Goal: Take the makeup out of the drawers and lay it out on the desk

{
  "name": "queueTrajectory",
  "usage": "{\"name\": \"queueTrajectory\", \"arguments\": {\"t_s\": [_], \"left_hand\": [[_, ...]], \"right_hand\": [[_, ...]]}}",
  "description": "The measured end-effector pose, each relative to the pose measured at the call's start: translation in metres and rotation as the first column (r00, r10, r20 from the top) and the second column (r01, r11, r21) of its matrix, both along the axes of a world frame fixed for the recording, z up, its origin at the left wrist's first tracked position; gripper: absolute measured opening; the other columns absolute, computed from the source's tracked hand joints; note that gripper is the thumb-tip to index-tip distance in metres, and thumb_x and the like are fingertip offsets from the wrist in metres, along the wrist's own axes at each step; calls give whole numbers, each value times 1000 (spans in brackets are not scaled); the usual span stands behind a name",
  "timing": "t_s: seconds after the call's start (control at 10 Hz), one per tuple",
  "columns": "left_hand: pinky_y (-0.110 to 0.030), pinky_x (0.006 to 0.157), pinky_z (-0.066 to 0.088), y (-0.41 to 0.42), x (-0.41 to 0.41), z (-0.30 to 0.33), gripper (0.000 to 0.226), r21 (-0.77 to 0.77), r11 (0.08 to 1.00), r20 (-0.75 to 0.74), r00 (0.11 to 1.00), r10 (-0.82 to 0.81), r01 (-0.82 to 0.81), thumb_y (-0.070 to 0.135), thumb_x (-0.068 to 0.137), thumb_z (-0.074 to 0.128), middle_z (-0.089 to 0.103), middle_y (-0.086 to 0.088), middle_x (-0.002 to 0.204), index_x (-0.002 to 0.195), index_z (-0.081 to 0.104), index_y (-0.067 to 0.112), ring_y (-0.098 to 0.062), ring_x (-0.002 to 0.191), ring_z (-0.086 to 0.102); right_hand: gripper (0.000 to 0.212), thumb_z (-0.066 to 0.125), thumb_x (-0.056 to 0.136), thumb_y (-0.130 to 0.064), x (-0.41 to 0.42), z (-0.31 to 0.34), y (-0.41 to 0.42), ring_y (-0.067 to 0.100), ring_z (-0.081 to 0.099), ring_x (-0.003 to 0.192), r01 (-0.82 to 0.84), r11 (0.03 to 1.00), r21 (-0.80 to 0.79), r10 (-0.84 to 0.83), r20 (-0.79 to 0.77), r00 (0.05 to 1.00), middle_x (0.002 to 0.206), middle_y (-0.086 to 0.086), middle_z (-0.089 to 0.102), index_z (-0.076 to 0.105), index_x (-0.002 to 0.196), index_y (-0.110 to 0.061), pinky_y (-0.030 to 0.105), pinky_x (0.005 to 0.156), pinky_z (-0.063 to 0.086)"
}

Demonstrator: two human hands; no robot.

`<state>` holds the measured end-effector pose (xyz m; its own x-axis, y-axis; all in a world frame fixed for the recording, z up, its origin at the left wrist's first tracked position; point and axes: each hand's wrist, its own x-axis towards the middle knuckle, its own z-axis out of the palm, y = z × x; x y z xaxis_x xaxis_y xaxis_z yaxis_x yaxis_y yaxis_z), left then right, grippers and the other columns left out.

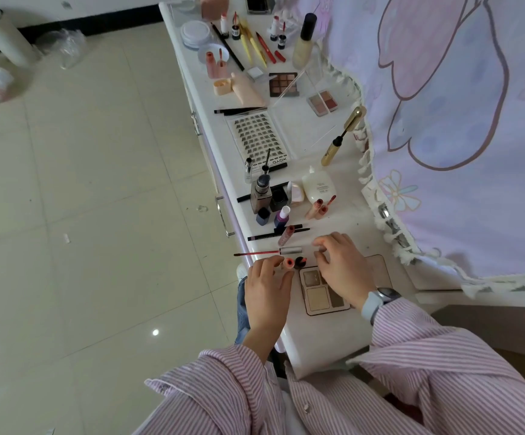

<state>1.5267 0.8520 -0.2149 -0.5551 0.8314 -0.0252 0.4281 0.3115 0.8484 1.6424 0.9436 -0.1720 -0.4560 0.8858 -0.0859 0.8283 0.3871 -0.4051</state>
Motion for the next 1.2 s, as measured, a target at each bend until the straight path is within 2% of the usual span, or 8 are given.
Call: {"name": "queueTrajectory", "arguments": {"t_s": [0.1,0.3,0.5,0.6,0.7,0.9,1.0,1.2], "left_hand": [[-46,72,53,-2,0,0,23,-5,1000,-1,1000,-10,10,17,80,71,62,-2,94,101,65,9,-24,86,60],[-44,70,54,-4,-2,3,26,-4,1000,-31,999,-22,22,10,77,73,63,-7,92,101,64,4,-27,84,60],[-42,77,52,-11,-5,-1,27,-39,999,-45,999,-29,27,11,78,72,61,-6,97,103,63,6,-25,91,57],[-41,72,53,-15,-6,-2,26,-23,998,-123,991,-58,56,11,75,71,61,-7,97,100,63,7,-27,90,57],[-41,75,53,-18,-7,-5,30,-46,995,-167,982,-90,83,10,72,76,60,-8,100,99,63,7,-27,92,56],[-39,79,53,-23,-5,-10,35,-105,988,-181,975,-132,114,13,70,79,58,-9,107,101,64,9,-28,99,54],[-38,79,52,-25,-5,-12,36,-116,985,-194,969,-151,131,13,69,79,57,-9,108,102,64,9,-28,100,53],[-39,78,54,-27,-4,-13,36,-112,982,-231,957,-177,155,16,68,81,57,-9,109,100,65,10,-28,102,56]], "right_hand": [[26,59,89,-21,-7,3,16,15,45,107,-121,990,-66,125,53,991,111,0,54,61,114,-17,25,74,45],[24,60,87,-23,-17,2,26,14,41,110,-184,970,-158,195,57,979,113,0,53,63,111,-17,29,81,42],[21,56,91,-27,-16,1,31,13,42,110,-194,972,-136,207,94,974,111,-1,55,65,107,-16,29,80,45],[21,55,91,-25,-12,2,36,15,42,110,-211,972,-107,224,126,966,111,0,56,65,106,-13,26,76,43],[22,56,91,-24,-5,3,41,17,43,109,-213,973,-84,225,165,960,110,1,57,65,107,-12,24,73,39],[23,51,93,-22,2,7,46,16,40,111,-181,981,-69,193,261,946,109,0,56,63,110,-15,24,71,36],[23,50,93,-21,4,8,47,17,40,111,-170,983,-67,182,273,944,110,1,56,63,111,-15,29,75,42],[25,49,92,-16,5,6,48,19,40,112,-179,979,-101,200,279,939,113,2,55,62,113,-13,31,84,42]]}}
